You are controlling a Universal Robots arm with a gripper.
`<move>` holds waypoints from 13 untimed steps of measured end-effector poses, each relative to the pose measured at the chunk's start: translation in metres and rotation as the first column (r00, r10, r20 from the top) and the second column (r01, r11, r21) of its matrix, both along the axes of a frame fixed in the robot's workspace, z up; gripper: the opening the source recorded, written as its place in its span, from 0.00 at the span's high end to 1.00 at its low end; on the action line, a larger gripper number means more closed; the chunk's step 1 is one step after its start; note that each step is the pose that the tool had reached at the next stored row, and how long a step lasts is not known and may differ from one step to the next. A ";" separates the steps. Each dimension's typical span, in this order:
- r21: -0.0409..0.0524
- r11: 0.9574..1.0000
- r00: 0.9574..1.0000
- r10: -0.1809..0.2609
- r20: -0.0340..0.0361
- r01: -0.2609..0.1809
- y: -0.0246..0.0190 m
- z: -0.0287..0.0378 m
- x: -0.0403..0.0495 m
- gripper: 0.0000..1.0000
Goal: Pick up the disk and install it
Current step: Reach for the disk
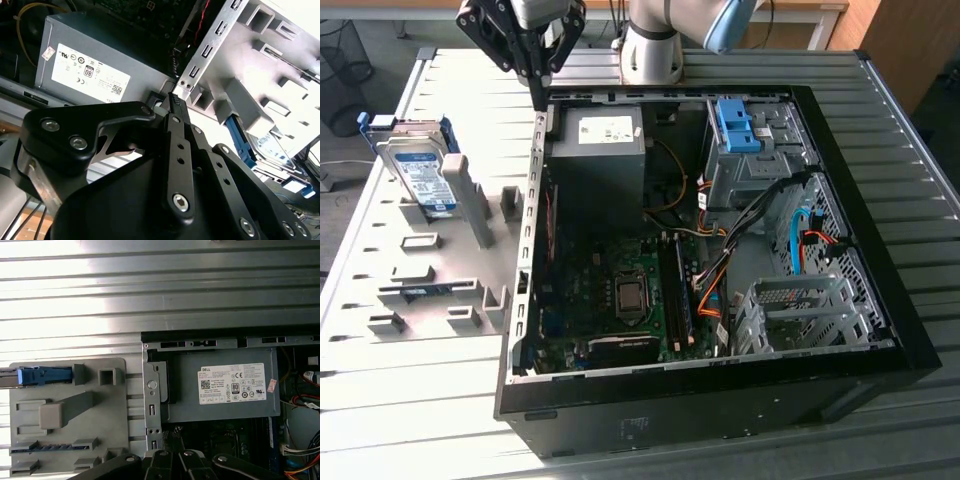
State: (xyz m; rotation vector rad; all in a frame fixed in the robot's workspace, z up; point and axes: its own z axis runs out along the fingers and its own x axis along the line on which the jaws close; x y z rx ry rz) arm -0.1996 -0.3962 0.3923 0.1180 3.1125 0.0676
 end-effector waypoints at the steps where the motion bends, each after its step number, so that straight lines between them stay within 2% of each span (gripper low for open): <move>1: 0.000 1.000 1.000 0.000 0.000 0.000 0.0000 0.0000 -0.0007 0.89; 13: 0.000 1.000 1.000 0.000 0.000 0.000 0.0001 -0.0001 -0.0086 0.89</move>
